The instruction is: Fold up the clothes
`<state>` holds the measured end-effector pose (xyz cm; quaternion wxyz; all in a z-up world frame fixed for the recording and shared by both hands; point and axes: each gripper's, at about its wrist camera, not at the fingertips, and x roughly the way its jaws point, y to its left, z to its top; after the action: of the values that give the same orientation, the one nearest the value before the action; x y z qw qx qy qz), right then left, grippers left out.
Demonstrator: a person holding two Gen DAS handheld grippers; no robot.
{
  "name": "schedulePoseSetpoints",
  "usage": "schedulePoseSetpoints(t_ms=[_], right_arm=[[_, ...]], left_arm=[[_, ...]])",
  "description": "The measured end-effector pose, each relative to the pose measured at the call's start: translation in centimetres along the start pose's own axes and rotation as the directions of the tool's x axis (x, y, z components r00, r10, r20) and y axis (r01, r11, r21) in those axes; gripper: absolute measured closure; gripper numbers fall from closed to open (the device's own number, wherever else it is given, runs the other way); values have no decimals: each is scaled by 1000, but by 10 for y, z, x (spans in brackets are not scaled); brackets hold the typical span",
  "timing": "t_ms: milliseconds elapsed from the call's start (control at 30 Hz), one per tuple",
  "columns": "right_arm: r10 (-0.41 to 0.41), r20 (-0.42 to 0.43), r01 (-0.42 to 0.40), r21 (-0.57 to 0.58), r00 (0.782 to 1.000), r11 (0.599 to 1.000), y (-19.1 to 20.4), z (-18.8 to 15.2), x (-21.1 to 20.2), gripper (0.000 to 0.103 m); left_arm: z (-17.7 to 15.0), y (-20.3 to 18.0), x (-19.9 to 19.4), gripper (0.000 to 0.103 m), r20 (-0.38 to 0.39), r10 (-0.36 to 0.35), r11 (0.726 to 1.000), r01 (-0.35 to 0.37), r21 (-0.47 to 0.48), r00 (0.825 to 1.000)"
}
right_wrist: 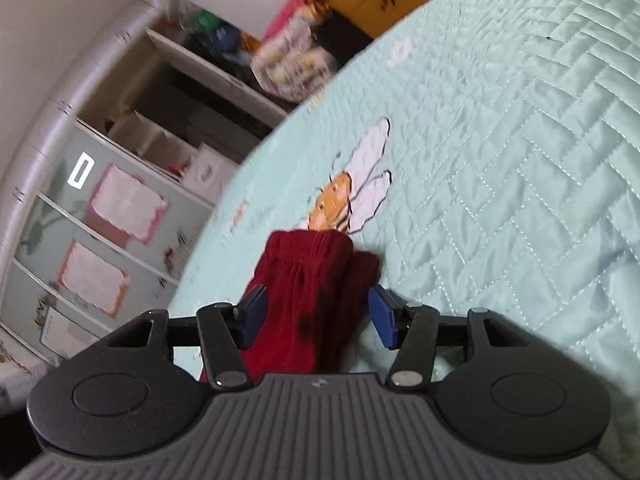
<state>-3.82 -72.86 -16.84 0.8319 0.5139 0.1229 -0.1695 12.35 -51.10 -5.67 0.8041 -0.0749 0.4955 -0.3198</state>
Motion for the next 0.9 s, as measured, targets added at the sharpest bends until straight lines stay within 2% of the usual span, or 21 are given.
schedulePoseSetpoints(t_ms=[167, 367, 500, 600, 667, 800, 900], right_arm=[[-6, -64, 11, 66, 998, 998, -3, 12, 12, 47], [87, -54, -76, 173, 995, 982, -20, 23, 30, 47], [80, -38, -74, 127, 996, 989, -14, 19, 34, 48], [54, -34, -50, 115, 998, 992, -16, 18, 29, 63], [38, -43, -32, 116, 998, 993, -19, 19, 30, 76], [50, -39, -46, 108, 998, 993, -22, 19, 29, 79], [44, -24, -42, 82, 999, 996, -20, 16, 29, 80]], left_arm=[[-22, 21, -4, 32, -19, -12, 997, 10, -77, 1000], [-33, 44, -16, 32, -9, -43, 990, 42, -136, 999], [-38, 55, -20, 33, 2, -38, 985, 38, -166, 999], [-39, 58, -29, 33, 22, -32, 981, 35, -189, 999], [-40, 61, -38, 33, 40, -21, 979, 28, -200, 999], [-42, 79, -62, 33, 76, -7, 966, 26, -256, 997], [-46, 104, -86, 33, 105, 18, 947, 17, -322, 994]])
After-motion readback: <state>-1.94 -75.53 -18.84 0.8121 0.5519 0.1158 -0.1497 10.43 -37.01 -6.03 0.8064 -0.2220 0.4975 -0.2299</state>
